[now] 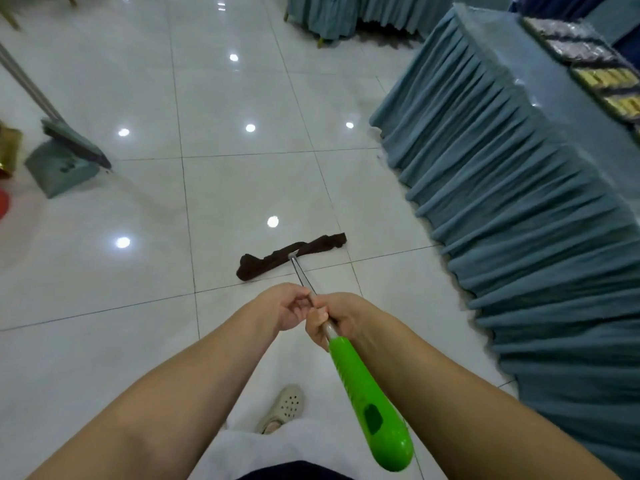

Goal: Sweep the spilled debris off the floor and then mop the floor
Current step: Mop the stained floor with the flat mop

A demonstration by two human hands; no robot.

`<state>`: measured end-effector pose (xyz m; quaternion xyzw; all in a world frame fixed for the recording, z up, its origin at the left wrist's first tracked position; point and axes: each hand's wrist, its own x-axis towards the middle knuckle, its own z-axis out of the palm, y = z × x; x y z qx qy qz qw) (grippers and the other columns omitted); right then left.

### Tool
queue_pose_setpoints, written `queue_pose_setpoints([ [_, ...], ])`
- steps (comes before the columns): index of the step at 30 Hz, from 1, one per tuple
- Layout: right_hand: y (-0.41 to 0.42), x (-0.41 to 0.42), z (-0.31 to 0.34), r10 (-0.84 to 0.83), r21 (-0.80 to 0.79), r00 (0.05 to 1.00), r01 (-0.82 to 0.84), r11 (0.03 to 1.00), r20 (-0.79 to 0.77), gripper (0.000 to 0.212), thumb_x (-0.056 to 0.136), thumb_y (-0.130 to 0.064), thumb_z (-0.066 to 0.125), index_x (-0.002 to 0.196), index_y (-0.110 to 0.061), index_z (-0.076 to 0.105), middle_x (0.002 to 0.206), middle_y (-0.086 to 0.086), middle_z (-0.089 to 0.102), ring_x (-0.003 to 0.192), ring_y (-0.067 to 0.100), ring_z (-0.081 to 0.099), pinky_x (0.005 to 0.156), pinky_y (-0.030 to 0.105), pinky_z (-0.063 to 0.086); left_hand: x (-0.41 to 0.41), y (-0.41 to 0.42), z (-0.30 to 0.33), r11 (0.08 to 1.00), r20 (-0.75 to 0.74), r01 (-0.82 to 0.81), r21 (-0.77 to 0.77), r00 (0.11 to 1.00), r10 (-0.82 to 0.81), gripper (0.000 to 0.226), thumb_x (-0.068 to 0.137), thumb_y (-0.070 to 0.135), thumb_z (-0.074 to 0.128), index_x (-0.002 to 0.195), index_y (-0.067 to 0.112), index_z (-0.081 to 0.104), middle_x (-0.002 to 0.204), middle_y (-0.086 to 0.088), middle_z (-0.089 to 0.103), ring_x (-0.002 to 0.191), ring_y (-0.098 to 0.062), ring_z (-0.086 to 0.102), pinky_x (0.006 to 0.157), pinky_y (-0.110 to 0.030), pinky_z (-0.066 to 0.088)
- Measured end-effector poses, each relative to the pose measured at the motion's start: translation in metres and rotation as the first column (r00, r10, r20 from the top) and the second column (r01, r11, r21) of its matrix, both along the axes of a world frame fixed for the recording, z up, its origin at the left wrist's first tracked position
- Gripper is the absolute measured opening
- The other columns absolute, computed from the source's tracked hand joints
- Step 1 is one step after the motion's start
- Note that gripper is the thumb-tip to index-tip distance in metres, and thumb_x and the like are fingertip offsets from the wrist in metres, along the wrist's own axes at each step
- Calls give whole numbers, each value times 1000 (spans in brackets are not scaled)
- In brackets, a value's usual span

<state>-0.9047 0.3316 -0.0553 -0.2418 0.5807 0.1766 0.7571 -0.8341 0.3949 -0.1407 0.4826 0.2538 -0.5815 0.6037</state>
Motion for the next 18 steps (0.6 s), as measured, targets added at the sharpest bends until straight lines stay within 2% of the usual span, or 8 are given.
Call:
queue_pose_setpoints([
  [7, 86, 37, -8, 149, 26, 988, -150, 988, 39, 34, 100, -7, 34, 68, -6, 45, 35, 2, 38, 19, 5, 29, 23, 8, 26, 32, 97, 2, 984, -24, -174, 27, 984, 174, 31, 101, 2, 35, 71, -4, 44, 33, -12, 52, 26, -16, 53, 29, -20, 45],
  [10, 122, 49, -17, 214, 46, 976, -216, 975, 37, 35, 101, -11, 37, 68, -7, 46, 35, 1, 39, 20, 5, 30, 24, 8, 26, 42, 137, -2, 973, -34, -229, 29, 973, 230, 32, 101, 2, 35, 71, -4, 45, 39, -13, 55, 34, -17, 58, 52, -18, 56],
  [13, 150, 57, -23, 245, 89, 969, -248, 965, 44, 37, 102, -15, 39, 66, -9, 45, 34, 0, 40, 20, 5, 30, 23, 8, 26, 49, 170, -6, 969, -25, -243, 34, 969, 244, 33, 101, 2, 33, 71, -6, 46, 38, -13, 57, 30, -16, 57, 39, -20, 51],
  [15, 165, 58, -25, 248, 108, 967, -253, 961, 58, 33, 102, -15, 40, 70, -11, 45, 34, 1, 43, 21, 5, 30, 24, 8, 26, 51, 187, -10, 972, -8, -228, 51, 974, 229, 33, 101, 2, 33, 71, -5, 46, 39, -11, 58, 31, -15, 58, 46, -18, 51],
  [17, 176, 56, -28, 246, 115, 967, -252, 961, 57, 29, 102, -15, 39, 75, -13, 46, 34, 2, 44, 22, 4, 31, 25, 8, 26, 51, 200, -16, 972, 1, -226, 57, 974, 227, 32, 100, 1, 33, 72, -5, 48, 42, -12, 60, 33, -16, 60, 42, -18, 51],
  [18, 180, 54, -29, 242, 112, 969, -247, 963, 53, 25, 102, -14, 38, 79, -16, 47, 34, 2, 44, 22, 4, 31, 25, 8, 27, 50, 204, -19, 970, -4, -238, 51, 971, 239, 31, 100, 0, 33, 74, -6, 48, 44, -13, 62, 35, -17, 62, 47, -20, 55],
])
